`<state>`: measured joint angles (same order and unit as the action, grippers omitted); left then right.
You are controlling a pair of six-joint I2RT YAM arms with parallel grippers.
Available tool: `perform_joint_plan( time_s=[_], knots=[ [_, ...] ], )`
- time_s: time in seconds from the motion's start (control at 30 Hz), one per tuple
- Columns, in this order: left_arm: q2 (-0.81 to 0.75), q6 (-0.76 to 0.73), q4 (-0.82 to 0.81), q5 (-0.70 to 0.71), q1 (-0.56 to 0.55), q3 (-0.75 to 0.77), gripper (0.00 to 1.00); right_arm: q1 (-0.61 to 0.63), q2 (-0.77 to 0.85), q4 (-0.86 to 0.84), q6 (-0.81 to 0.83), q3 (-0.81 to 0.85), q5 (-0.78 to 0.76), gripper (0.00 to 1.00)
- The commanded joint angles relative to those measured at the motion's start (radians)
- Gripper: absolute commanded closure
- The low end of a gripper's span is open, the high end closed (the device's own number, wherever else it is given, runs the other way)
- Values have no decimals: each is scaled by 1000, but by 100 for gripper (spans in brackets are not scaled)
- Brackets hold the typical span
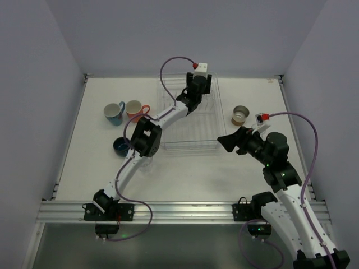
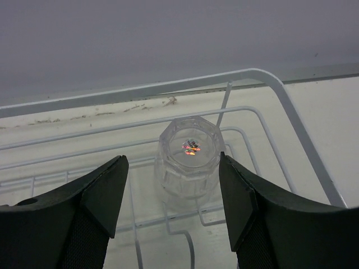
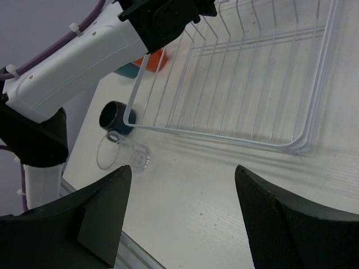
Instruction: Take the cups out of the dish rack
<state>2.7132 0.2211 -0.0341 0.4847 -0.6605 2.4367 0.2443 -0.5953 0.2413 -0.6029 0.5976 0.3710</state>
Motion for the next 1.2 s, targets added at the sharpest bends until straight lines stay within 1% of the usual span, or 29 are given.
perform_joint_plan(
  time_s=[0.0,0.2,0.3,0.33,0.47,0.5,0.67,0.7,0.77,0.9,1.03,1.1,1.17],
  knots=[
    [29,49,-81,-38,9,55,28,12,0,-14,-8,-1,48,23],
    [56,60,-130,-89,12,61,28,53,-18,-23,-5,7,37,23],
    [66,70,-147,-98,16,64,32,72,-38,-27,-1,13,39,24],
    [69,75,-151,-98,19,67,35,84,-43,-27,-1,14,37,24],
    [76,109,-182,-119,42,67,43,108,-50,-23,-1,19,23,24],
    [77,112,-191,-132,44,67,47,113,-52,-23,-5,25,23,24],
    [89,109,-205,-147,50,65,61,139,-58,-11,3,62,2,24],
    [91,109,-204,-152,52,64,65,142,-60,-10,5,67,-1,24],
    [70,97,-222,-153,52,30,70,145,-63,-7,9,70,-9,24],
    [-25,93,-283,-159,52,-112,78,147,-87,-16,12,68,-12,24],
    [-150,70,-349,-173,45,-220,81,148,-95,-27,9,65,-20,24],
    [-197,58,-385,-176,38,-275,82,150,-97,-28,11,67,-20,24],
    [-223,41,-406,-175,35,-300,84,151,-100,-31,6,65,-14,24]
  ],
)
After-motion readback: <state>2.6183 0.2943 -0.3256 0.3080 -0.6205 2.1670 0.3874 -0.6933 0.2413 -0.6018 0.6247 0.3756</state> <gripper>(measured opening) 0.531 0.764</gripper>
